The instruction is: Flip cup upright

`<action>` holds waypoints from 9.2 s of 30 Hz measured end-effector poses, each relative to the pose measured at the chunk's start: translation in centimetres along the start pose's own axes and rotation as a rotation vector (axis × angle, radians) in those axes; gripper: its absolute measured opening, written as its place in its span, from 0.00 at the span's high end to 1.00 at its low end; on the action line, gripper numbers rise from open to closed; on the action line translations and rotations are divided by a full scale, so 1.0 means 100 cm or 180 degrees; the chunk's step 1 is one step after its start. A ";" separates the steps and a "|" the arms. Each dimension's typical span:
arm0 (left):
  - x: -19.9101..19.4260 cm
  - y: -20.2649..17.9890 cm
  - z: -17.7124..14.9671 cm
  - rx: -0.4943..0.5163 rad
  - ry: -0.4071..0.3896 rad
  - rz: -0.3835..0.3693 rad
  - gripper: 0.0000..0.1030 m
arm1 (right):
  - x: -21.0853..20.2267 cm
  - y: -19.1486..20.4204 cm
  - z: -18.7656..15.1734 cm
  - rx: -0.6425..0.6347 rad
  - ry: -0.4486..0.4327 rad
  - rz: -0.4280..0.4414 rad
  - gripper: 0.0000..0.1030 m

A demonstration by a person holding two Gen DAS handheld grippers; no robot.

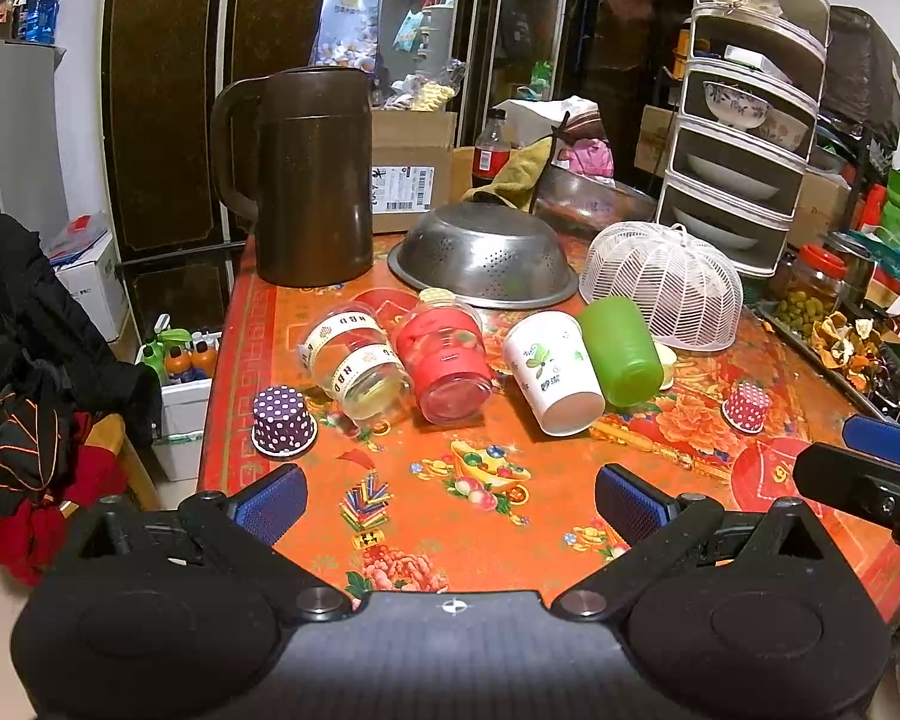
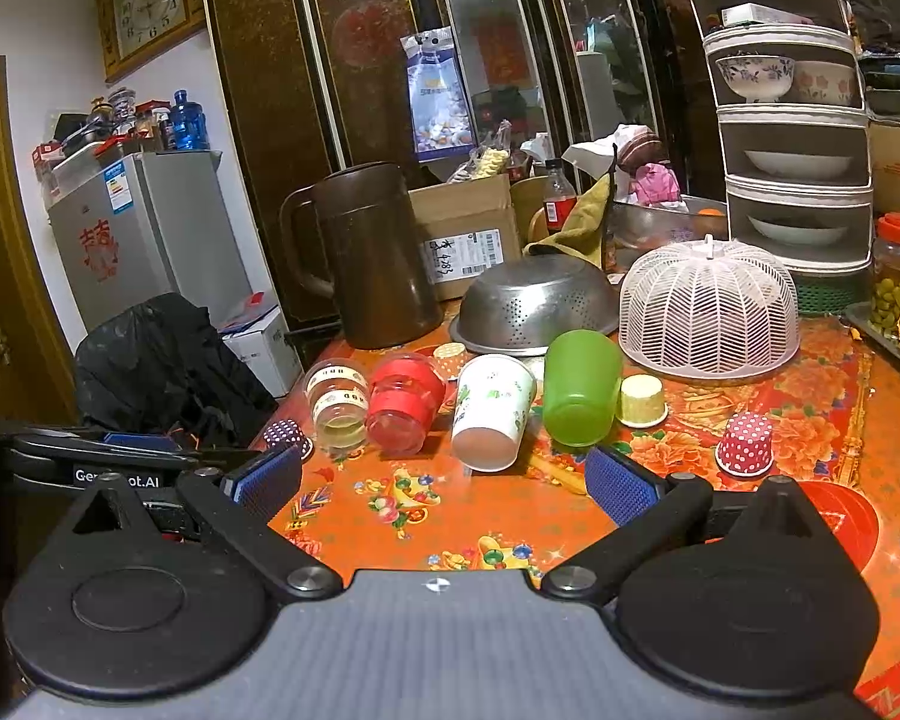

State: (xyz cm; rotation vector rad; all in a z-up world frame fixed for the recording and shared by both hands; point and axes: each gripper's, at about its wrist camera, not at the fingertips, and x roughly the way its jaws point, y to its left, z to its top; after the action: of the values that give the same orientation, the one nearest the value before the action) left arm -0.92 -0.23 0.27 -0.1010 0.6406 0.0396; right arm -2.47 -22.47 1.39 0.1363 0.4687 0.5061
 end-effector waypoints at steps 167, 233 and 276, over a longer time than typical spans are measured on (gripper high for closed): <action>-0.004 -0.064 -0.109 -0.0380 0.1082 -0.1428 0.09 | 0.061 -0.039 -0.036 0.1198 0.1970 0.0359 0.33; -0.045 0.080 -0.111 -0.1275 -0.0249 -0.1713 0.09 | -0.006 0.053 -0.155 -0.0730 -0.1732 -0.0538 0.32; -0.130 0.000 -0.096 0.0452 -0.0382 -0.1044 0.00 | -0.113 0.026 -0.066 -0.0154 0.0166 -0.0232 0.01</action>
State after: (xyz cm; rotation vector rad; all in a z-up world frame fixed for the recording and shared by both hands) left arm -17.06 -1.35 0.38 -0.0648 0.4990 -0.3137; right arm -15.41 -25.73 0.69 0.0595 0.5102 0.4499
